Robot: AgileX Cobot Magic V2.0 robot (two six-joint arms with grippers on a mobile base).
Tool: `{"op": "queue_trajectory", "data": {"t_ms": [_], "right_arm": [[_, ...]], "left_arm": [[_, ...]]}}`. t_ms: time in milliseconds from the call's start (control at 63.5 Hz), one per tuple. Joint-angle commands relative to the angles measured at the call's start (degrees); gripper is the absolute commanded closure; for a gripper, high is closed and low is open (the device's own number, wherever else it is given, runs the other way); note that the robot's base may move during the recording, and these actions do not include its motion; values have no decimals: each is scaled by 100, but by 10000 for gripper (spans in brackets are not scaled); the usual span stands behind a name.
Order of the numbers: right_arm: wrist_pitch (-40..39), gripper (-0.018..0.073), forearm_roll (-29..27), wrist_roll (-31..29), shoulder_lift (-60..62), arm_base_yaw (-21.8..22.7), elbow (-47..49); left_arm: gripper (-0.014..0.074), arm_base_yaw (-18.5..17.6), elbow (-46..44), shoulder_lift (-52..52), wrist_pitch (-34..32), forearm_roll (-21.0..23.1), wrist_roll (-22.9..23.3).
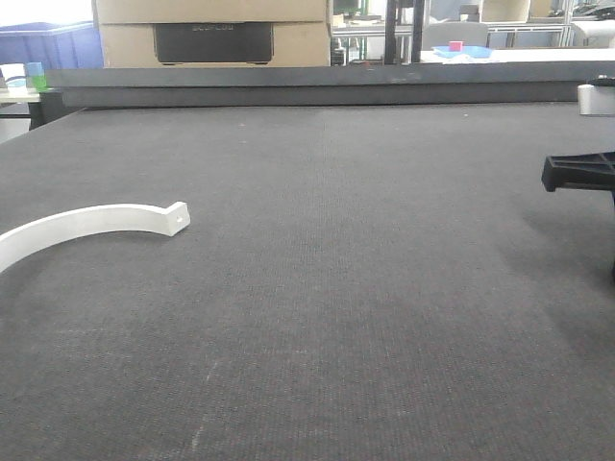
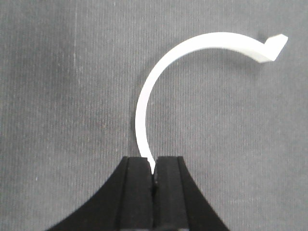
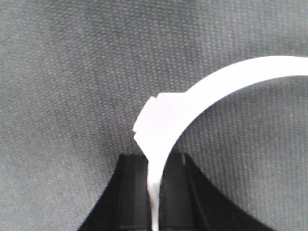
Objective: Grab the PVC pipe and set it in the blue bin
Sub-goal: 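Lower both grippers onto the white curved pipe and close them, then lift the white pipe off the table with both grippers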
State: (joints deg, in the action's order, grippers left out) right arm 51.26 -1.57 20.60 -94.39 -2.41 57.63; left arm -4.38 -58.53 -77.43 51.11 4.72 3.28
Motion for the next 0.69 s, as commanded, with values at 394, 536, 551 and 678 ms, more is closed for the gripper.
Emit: {"op": "queue_trajectory", "data": {"t_ms": [394,536,551,678], "right_arm": [[805,727,120,-269,1309,2,583],[699,727,120,-269,1402,2,583],[686,727,120,-269,1402,2,583],[674,727,120,-269,1402,2,583]], "left_arm": [[707,-32,-1176,-1211,909,-417,166],[706,-95,-1176,-1653,792,-428,99],[705,-110,-1176,-1687,734,-472,83],[599,-271,-1176,-1894,332,-805,83]]}}
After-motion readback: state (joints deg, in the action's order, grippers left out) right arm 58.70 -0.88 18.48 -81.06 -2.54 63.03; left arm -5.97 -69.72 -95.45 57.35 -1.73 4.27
